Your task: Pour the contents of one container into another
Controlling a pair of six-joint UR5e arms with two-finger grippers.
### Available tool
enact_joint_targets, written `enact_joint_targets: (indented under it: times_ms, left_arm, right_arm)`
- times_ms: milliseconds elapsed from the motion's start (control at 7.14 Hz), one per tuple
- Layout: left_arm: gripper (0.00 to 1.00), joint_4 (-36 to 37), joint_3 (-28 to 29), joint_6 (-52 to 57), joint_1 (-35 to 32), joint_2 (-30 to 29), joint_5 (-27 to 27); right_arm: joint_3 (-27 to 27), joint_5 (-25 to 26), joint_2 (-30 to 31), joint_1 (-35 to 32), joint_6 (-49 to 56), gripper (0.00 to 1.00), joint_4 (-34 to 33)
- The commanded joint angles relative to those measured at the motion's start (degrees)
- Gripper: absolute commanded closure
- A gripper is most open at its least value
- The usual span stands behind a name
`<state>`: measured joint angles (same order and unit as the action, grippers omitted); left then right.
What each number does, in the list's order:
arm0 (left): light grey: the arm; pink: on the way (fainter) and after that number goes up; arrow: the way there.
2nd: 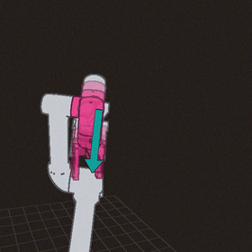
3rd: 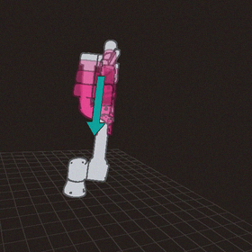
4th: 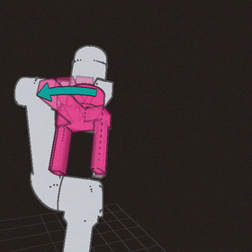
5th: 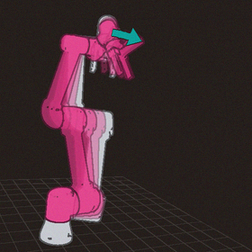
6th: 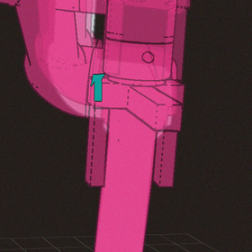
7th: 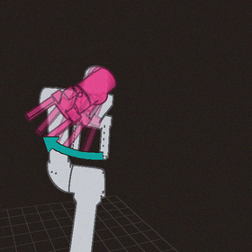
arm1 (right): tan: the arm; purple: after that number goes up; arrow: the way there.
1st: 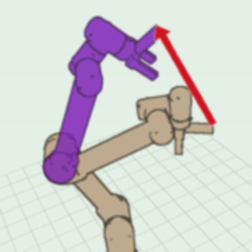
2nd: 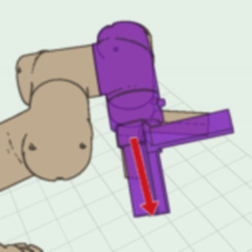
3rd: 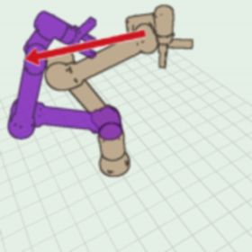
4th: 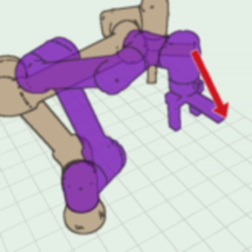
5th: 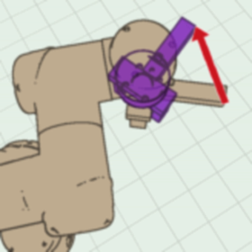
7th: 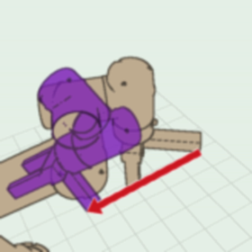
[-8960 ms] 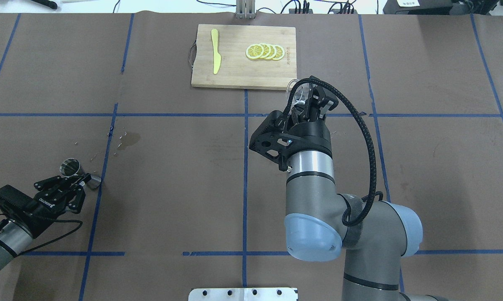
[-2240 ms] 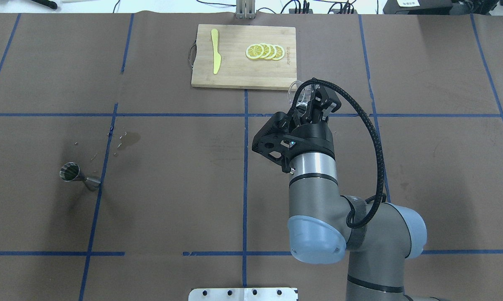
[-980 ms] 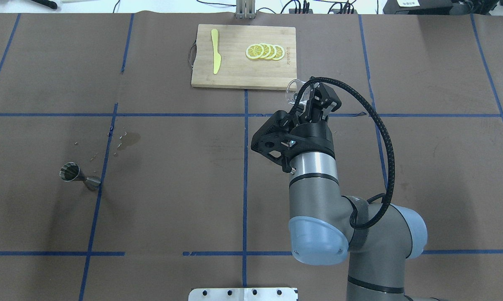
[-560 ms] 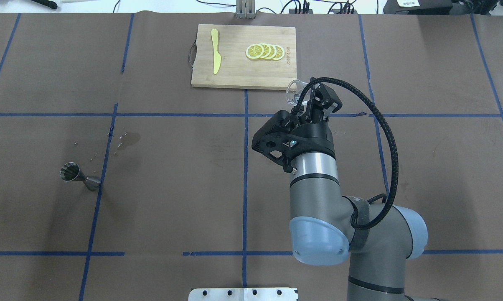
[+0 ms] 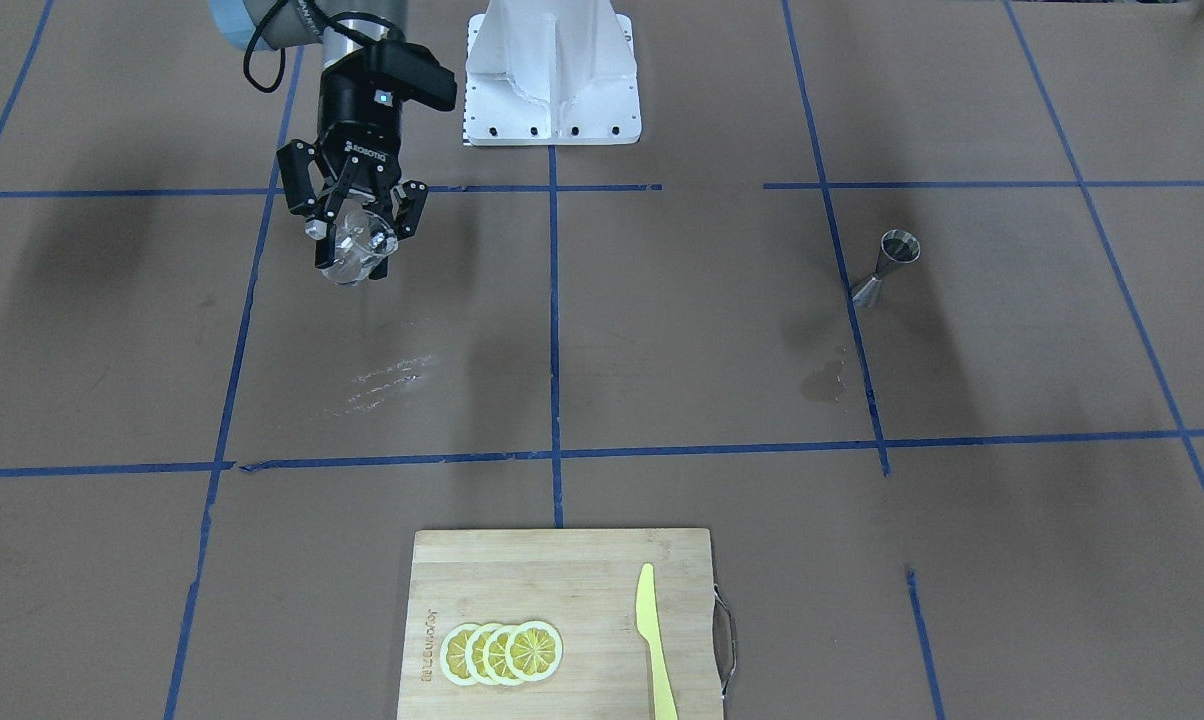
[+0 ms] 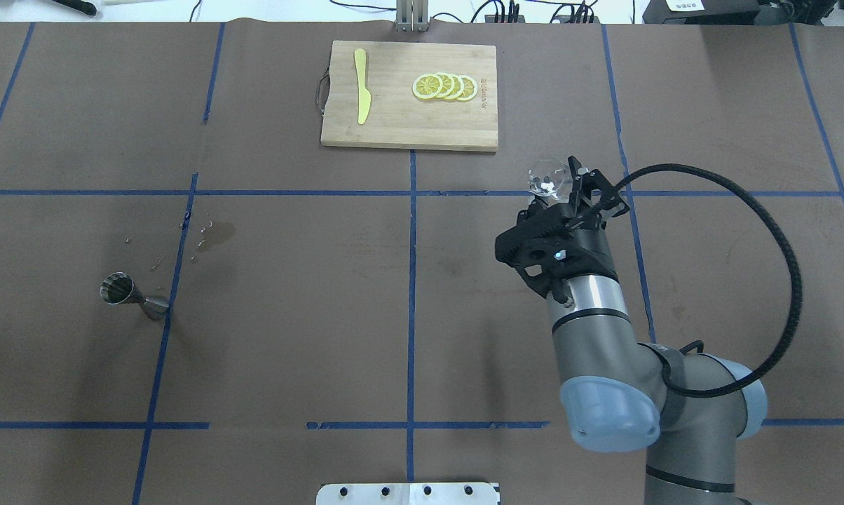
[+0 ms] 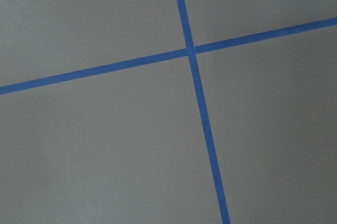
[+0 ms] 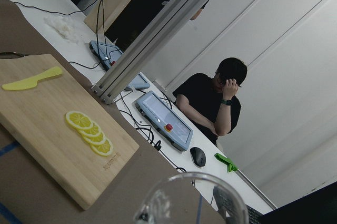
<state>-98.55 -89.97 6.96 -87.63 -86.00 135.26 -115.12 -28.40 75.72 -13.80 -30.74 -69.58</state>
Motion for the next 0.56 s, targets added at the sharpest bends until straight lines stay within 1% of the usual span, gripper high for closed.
enact_joint_targets:
  times_ms: [0,140,280,420]
  left_arm:
    - [0.00,-0.06,0.05,0.07,0.00,0.05,0.01]
    - [0.00,-0.06,0.05,0.07,0.00,0.05,0.01]
    - [0.00,-0.06,-0.03,0.07,0.00,0.13,0.01]
    - [0.00,-0.06,-0.03,0.07,0.00,0.14,0.01]
  right_arm:
    - [0.60,-3.58,11.42,-0.09,-7.12,1.00,15.30]
    - [1.21,-3.68,15.21,-0.09,-12.28,1.00,18.92]
    - [2.69,-5.33,17.07,-0.09,-23.64,1.00,23.48]
    - [5.06,-6.57,18.14,0.00,-29.06,1.00,25.53]
